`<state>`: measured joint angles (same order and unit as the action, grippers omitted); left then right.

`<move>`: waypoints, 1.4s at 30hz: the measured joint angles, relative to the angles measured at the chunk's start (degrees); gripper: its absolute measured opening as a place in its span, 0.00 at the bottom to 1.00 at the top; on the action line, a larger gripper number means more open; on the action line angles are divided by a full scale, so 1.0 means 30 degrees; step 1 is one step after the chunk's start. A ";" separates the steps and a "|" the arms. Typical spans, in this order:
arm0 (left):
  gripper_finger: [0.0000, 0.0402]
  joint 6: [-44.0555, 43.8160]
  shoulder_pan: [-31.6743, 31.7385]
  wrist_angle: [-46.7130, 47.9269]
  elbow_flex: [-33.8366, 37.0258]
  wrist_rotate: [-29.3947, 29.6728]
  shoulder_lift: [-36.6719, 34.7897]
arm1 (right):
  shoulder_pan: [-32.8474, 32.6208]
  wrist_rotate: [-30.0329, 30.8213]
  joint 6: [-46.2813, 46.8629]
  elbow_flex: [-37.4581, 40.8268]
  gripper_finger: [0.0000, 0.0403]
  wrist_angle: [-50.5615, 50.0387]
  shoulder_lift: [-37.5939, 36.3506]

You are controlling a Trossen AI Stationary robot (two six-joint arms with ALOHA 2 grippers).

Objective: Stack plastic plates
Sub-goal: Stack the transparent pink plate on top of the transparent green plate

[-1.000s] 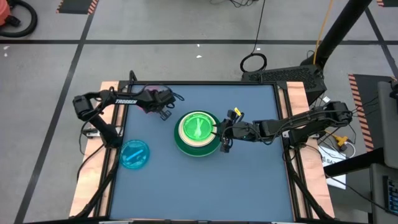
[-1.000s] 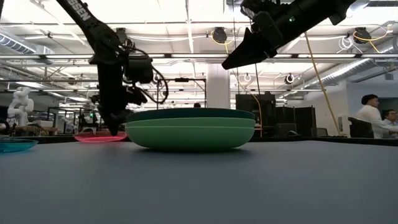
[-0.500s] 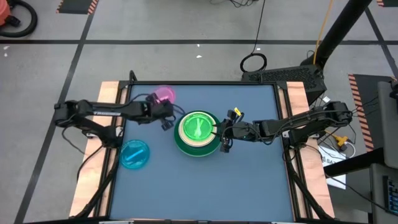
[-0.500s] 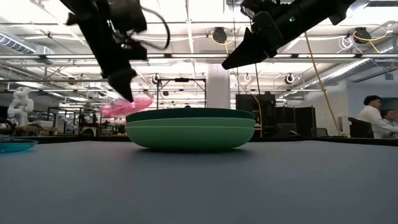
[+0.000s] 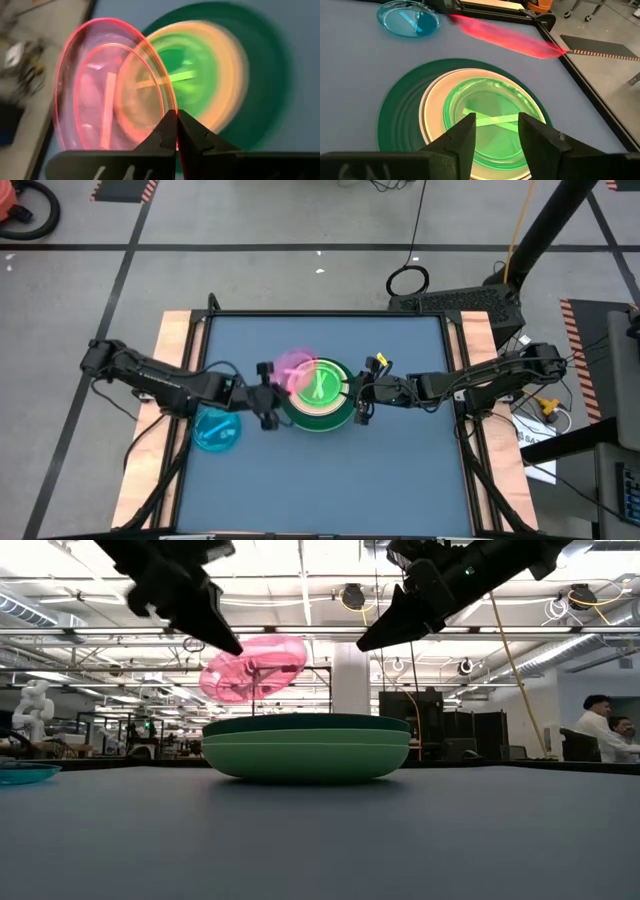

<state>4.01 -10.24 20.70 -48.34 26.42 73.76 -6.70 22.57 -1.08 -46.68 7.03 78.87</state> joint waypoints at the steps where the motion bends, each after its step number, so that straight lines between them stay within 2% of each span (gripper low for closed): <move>1: 0.01 0.0164 -0.0372 -0.0144 0.0000 -0.0249 0.0000 | 0.0000 0.0000 0.0000 0.0000 0.35 0.0005 0.0000; 7: 0.01 0.0424 -0.1901 -0.0898 0.0000 -0.1282 0.0045 | 0.0000 0.0015 -0.0007 0.0000 0.35 0.0012 0.0000; 13: 0.01 0.0265 -0.2434 -0.2394 0.0000 -0.1655 0.0659 | 0.0000 0.0018 -0.0007 0.0000 0.35 0.0107 0.0000; 29: 0.01 0.1201 -0.1284 -0.4145 -0.0007 -0.1649 0.2415 | 0.0000 -0.0015 -0.0087 0.0000 0.35 0.0165 0.0000; 42: 0.15 0.0921 -0.0038 -0.4524 -0.0013 -0.1965 0.2470 | 0.0000 -0.0029 -0.0226 0.0000 0.35 0.0164 0.0000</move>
<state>6.77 -10.35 7.13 -48.38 20.52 81.17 -6.70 22.48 -1.76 -46.68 7.53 78.87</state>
